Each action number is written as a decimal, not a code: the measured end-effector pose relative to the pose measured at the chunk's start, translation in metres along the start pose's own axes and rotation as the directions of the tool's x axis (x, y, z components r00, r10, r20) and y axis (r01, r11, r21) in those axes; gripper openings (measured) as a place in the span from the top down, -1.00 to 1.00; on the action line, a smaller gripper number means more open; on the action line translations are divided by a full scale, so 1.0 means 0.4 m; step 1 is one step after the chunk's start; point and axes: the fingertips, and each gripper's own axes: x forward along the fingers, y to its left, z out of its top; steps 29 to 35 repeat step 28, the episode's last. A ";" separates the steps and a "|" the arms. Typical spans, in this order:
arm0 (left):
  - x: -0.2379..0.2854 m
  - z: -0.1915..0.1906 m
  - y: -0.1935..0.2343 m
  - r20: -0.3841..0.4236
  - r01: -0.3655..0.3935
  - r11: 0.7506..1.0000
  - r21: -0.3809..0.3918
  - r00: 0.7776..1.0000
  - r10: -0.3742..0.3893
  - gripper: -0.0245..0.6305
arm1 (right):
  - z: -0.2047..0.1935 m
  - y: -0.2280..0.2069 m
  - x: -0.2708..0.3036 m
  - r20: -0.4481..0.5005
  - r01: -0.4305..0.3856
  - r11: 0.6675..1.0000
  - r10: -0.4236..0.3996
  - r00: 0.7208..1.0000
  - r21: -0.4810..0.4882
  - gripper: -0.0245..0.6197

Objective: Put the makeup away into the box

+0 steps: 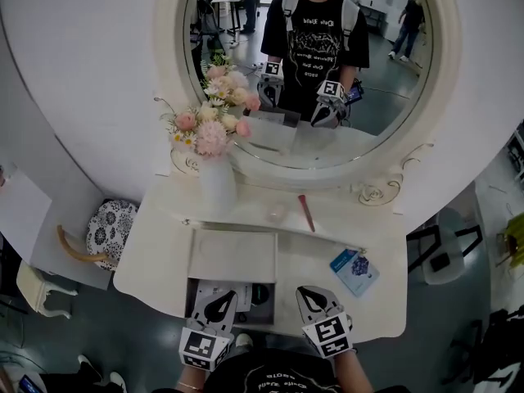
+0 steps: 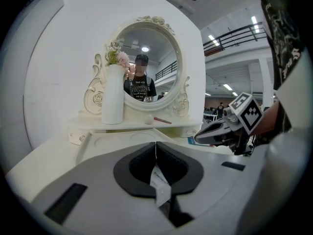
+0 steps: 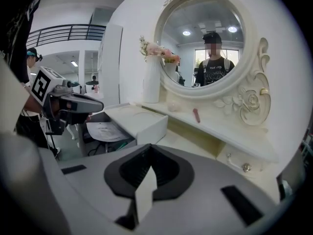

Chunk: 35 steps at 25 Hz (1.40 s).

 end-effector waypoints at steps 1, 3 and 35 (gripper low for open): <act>0.002 0.001 0.001 -0.001 0.001 1.000 0.002 1.000 -0.001 0.87 | 0.001 -0.003 0.002 0.002 0.002 1.000 -0.002 1.000 0.005 0.90; 0.006 0.004 0.005 -0.003 0.000 1.000 0.001 1.000 0.000 0.87 | 0.005 -0.007 0.006 0.002 0.001 1.000 -0.001 1.000 0.008 0.90; 0.024 -0.008 0.017 -0.025 0.001 1.000 0.009 1.000 -0.001 0.87 | -0.002 -0.002 0.034 -0.008 -0.030 0.999 0.031 1.000 0.016 0.90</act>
